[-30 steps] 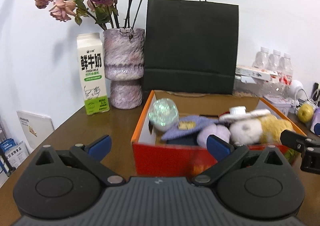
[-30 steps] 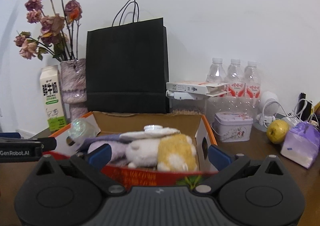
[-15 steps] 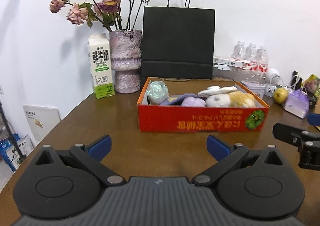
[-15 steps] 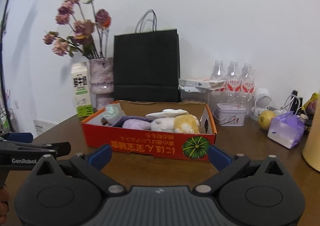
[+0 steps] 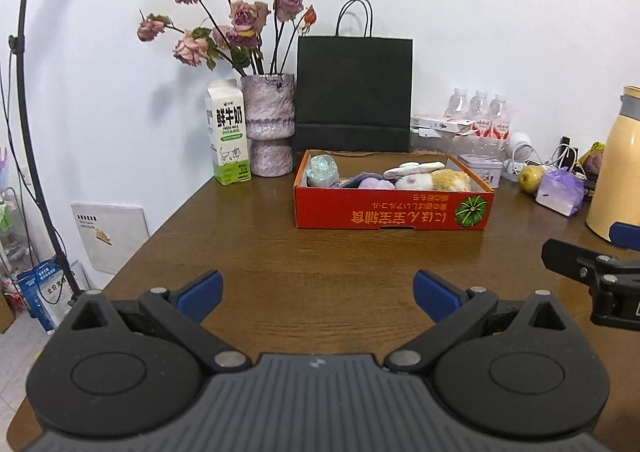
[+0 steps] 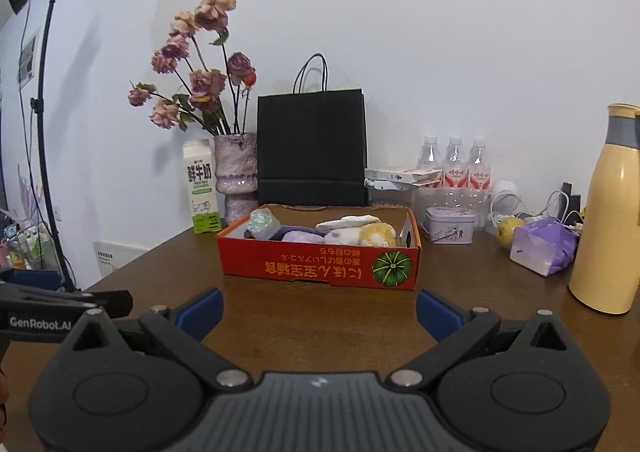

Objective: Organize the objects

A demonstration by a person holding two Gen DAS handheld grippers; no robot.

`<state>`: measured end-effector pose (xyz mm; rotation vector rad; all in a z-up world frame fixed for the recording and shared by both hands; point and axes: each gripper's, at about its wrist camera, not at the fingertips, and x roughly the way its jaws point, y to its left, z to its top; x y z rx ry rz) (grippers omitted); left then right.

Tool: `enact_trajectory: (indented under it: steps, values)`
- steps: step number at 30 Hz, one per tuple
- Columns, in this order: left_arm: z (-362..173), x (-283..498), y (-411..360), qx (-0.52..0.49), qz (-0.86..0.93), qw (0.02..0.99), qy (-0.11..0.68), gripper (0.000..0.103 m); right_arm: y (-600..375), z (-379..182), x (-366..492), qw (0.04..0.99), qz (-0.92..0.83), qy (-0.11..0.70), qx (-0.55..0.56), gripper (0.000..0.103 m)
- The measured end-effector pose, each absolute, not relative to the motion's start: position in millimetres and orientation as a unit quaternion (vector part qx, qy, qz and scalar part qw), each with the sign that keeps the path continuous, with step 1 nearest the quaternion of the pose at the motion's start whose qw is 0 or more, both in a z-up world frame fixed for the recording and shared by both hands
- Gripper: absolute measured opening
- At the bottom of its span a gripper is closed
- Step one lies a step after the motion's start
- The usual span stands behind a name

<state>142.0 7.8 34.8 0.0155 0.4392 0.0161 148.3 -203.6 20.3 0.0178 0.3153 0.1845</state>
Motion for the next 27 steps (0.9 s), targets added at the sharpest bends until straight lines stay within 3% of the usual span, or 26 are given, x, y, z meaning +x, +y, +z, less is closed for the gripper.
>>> enact_trajectory:
  steps: [27]
  values:
    - [49,92,2,0.013,0.013,0.98,0.2,0.103,-203,36,96,0.985,0.102,0.14,0.006,0.103]
